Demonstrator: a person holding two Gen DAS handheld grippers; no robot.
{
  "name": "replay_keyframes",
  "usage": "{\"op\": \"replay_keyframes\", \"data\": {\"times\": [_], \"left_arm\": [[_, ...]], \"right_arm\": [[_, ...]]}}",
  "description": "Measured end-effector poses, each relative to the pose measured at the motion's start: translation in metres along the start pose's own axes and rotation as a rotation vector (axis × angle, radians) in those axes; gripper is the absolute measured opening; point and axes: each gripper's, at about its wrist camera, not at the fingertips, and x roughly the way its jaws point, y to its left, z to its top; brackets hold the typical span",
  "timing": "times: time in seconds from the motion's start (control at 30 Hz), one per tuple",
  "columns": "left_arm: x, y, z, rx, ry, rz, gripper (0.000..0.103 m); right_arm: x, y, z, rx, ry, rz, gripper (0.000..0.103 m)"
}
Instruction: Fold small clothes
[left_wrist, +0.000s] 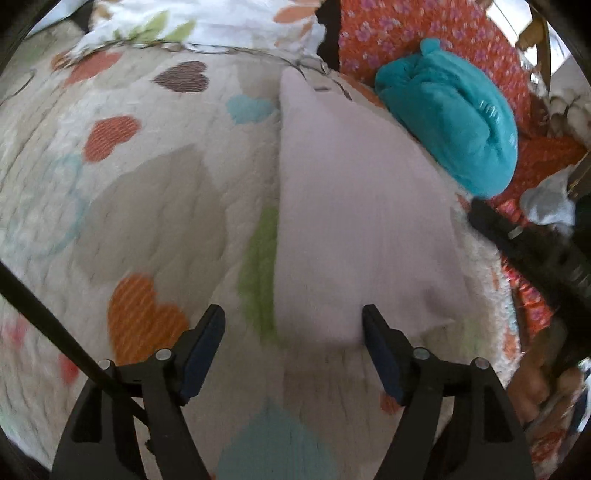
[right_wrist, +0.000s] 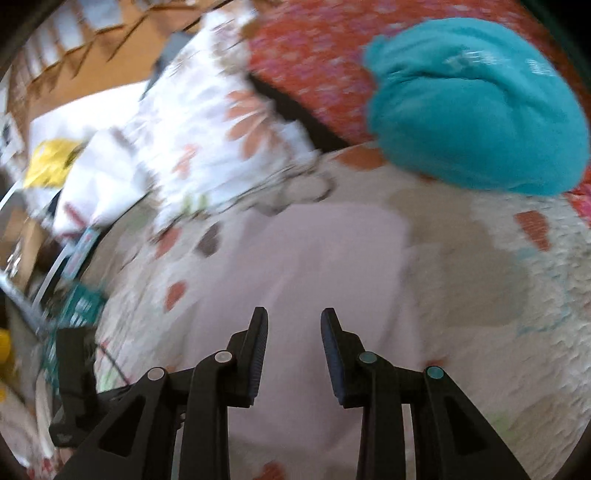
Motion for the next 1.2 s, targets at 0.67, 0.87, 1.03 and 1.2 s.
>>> {"op": "replay_keyframes", "data": {"times": [0.67,0.87,1.03,1.2], "left_arm": [[-0.195,-0.039,-0.068,0.245,-0.64,0.384,0.103],[-0.156,-0.041,-0.083,0.183,-0.419,0.328,0.103],[-0.127,-0.046,-0.106,0.169,-0.297,0.311,0.103],[-0.117,-0.057,-0.12,0.198,-0.274,0.345,0.103]], "right_arm": [[-0.057,-0.007,-0.077,0.102,-0.088,-0.254,0.04],[-0.065,0.024,-0.123,0.013,-0.078,-0.317,0.053],[-0.067,0.02,-0.145,0.019,-0.051,-0.349,0.056],[-0.074,0.013,-0.156,0.045,-0.074,-0.383,0.062]]}}
